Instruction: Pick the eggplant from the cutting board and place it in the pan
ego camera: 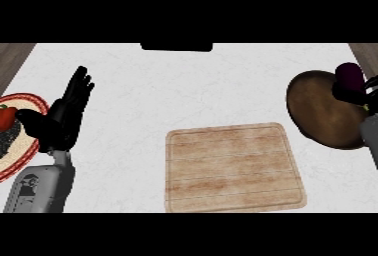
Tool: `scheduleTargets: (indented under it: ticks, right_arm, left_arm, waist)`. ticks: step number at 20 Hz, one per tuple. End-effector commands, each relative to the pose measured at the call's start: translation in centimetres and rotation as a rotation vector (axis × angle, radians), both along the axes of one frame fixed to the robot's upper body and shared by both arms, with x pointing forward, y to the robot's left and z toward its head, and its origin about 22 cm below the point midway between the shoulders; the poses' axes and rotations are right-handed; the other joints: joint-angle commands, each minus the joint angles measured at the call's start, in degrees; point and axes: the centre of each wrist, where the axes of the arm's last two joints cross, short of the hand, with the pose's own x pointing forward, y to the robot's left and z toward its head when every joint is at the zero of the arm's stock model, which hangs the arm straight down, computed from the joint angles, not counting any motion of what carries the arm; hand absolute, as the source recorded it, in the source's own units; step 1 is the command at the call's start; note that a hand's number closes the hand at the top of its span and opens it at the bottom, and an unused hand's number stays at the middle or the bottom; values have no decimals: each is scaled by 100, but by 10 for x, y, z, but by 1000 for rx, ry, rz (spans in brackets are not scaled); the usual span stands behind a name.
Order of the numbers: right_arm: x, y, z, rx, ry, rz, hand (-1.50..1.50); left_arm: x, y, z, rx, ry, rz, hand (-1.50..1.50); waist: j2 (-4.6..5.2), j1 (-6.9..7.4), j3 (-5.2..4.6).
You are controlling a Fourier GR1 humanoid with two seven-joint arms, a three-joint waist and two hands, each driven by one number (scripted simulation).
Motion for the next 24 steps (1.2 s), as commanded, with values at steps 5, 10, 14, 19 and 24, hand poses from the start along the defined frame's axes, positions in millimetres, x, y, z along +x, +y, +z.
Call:
scheduleTargets:
  ticks: [5,10,14,19,24]
  right_arm:
    - [-5,-10,-14,397,26,149,-150]
    - [-32,-29,-40,320,-48,164,-150]
    - [-20,-13,-35,308,-251,149,-150]
    - [-38,-9,-53,421,-435,187,-150]
    - [-67,0,-76,558,-477,326,-150]
  left_arm:
    - [-4,1,-13,0,15,-4,0]
    - [1,-2,-5,-7,-4,1,0]
    - [-2,-3,-4,5,4,15,0]
    - [4,3,-5,19,5,68,0]
    - [-19,32,-20,30,50,87,0]
  waist:
    - [10,31,5]
    - [11,0,4]
    - [-30,-35,-1]
    - [-134,-316,-25]
    - [-230,-478,-48]
